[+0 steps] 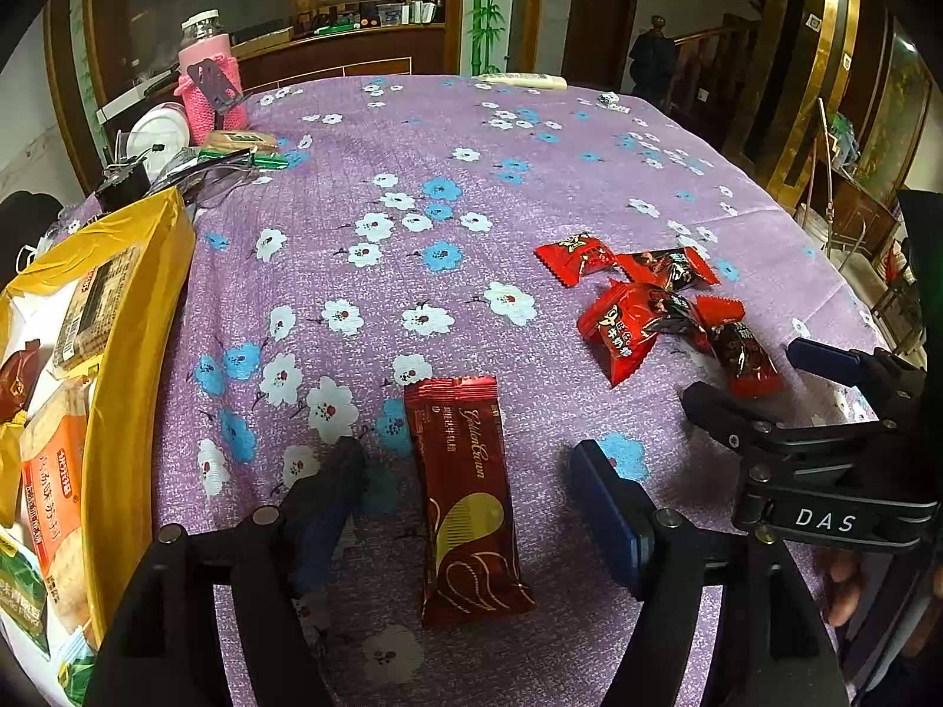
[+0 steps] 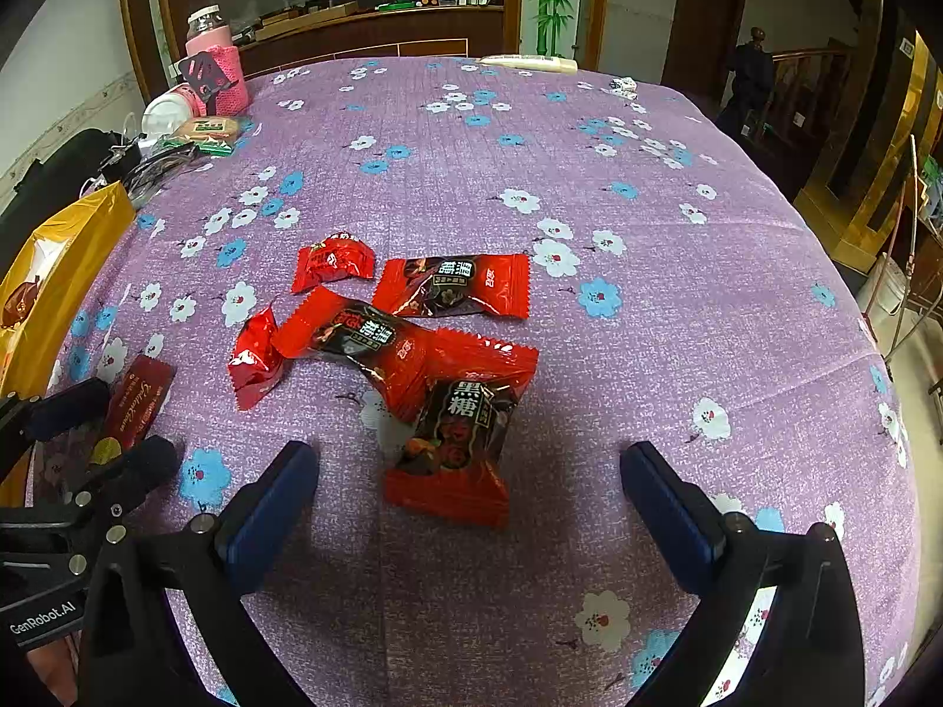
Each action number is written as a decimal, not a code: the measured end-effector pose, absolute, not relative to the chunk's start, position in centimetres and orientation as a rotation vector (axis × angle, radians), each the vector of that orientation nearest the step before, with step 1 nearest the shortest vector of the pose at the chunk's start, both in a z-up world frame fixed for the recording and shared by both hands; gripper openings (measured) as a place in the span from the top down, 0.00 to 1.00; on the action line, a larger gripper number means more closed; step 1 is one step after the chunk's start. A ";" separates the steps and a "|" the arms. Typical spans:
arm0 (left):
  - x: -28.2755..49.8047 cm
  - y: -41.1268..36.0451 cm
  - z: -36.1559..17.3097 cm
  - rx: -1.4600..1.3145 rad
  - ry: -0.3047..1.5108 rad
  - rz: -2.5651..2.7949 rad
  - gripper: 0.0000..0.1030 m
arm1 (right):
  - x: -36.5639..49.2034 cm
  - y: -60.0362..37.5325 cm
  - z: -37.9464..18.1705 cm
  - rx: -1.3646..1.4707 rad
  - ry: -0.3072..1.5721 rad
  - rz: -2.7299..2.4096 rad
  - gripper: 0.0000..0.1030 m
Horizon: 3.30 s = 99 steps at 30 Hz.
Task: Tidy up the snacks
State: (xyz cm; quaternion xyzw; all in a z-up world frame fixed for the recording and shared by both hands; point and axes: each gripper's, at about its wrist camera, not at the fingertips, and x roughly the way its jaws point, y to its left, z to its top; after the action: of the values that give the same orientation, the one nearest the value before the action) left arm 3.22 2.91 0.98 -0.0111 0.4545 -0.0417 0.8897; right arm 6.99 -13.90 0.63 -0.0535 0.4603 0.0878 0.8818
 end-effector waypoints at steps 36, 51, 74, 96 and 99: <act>2.9 3.8 1.7 -0.083 0.908 -0.099 0.73 | 4.4 -15.3 4.2 -0.035 0.754 0.239 0.67; 2.5 3.5 2.4 -0.098 0.869 -0.119 0.73 | 3.4 -13.4 5.0 -0.043 0.726 0.371 0.67; 1.7 2.2 2.9 0.012 0.804 -0.057 0.73 | 2.4 -11.6 5.2 -0.110 0.672 0.454 0.67; 0.7 2.1 4.2 0.031 0.730 -0.028 0.73 | 2.7 -11.6 4.9 -0.119 0.671 0.449 0.67; 0.4 2.3 4.5 0.023 0.718 -0.028 0.73 | 2.8 -11.9 5.0 -0.105 0.669 0.441 0.67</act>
State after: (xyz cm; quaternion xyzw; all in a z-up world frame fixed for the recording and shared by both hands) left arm 0.45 2.26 4.53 0.0113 0.3515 -0.0139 0.9360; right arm 2.81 -11.85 5.02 -0.0511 0.3257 0.2143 0.9194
